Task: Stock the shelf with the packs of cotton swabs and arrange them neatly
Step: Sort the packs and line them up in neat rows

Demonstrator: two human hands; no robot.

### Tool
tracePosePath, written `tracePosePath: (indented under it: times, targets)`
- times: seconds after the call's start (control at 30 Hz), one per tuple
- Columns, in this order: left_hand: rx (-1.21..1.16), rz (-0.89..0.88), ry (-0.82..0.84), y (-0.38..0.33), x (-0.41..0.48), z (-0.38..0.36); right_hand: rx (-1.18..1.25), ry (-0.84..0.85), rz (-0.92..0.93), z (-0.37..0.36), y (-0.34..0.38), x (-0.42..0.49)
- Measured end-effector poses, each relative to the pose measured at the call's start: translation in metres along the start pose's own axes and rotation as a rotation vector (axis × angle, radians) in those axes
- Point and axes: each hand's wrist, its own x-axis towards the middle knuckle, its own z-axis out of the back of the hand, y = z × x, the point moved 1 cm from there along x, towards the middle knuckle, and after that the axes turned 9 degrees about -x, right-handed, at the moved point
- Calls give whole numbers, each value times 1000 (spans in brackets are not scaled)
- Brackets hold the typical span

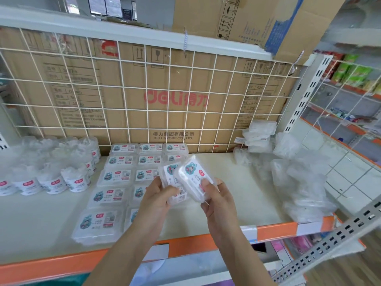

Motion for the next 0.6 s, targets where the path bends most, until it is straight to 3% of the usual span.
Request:
tracePosePath:
  times: [0.13, 0.23, 0.43, 0.6]
  targets:
    - [-174, 20, -14, -4, -7, -1, -28, -8, 33, -14, -7, -11]
    - [-173, -10, 8, -2, -16, -9, -26, 91, -13, -22, -10, -19]
    - [137, -97, 51, 7, -25, -7, 33, 167, -87, -20, -12, -26]
    - [456, -261, 103, 2, -28, 16, -4, -12, -32, 6, -5, -19]
